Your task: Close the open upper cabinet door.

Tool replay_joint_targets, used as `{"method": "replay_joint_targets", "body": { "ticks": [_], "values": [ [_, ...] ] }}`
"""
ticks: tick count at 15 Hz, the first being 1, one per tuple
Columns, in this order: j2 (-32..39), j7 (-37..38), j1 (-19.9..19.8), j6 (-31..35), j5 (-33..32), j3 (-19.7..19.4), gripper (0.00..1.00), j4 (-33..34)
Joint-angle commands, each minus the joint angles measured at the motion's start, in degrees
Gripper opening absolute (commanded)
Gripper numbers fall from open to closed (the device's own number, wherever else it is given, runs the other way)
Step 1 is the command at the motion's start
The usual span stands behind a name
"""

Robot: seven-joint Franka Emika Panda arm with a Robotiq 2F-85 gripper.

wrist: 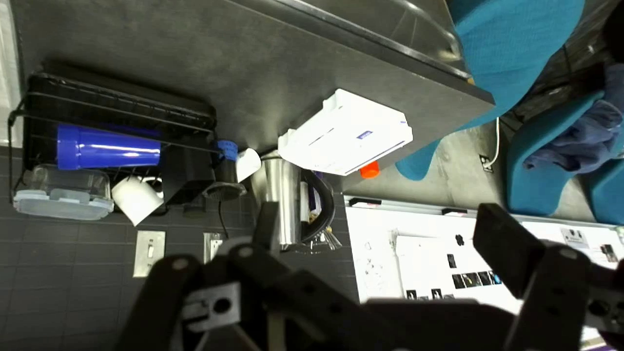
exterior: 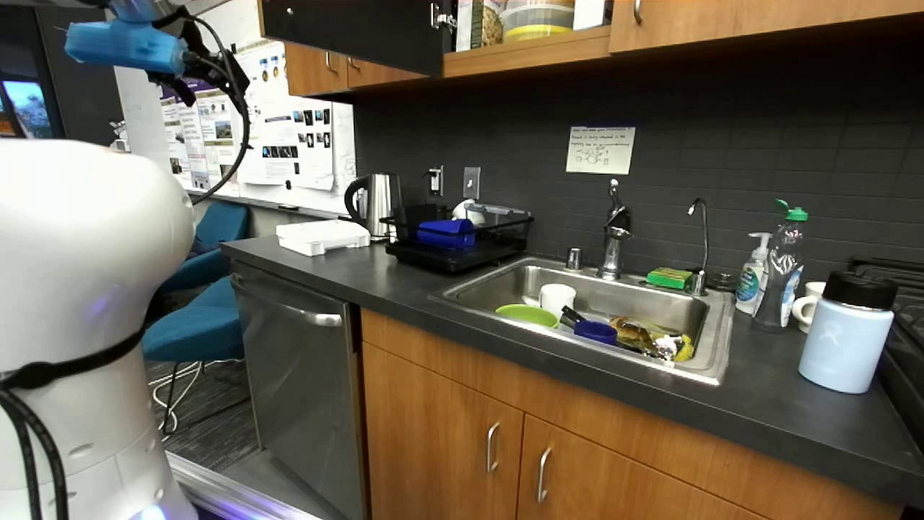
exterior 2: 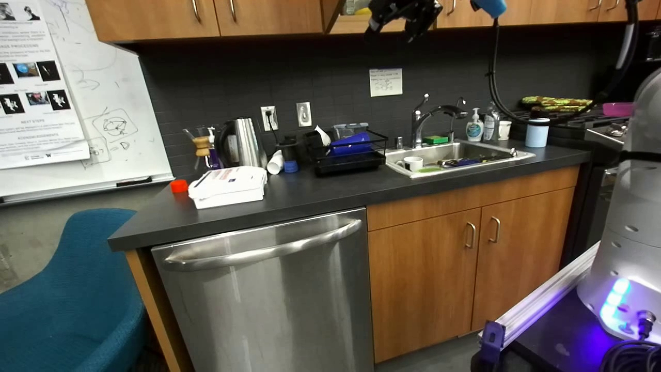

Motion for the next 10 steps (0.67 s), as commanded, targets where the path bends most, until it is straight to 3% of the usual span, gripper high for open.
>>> {"method": "replay_joint_targets", "body": {
  "ticks": [1,7,10],
  "values": [
    [1.97,3.97,-0.25,6.24,-2.62,2.21,1.00,0.13],
    [1.43,5.87,2.30,8.67,-4.50,2.14,1.00,0.18],
    [0.08,8.09,1.90,15.24,-4.26,3.65,1.00,0.16]
  ]
}}
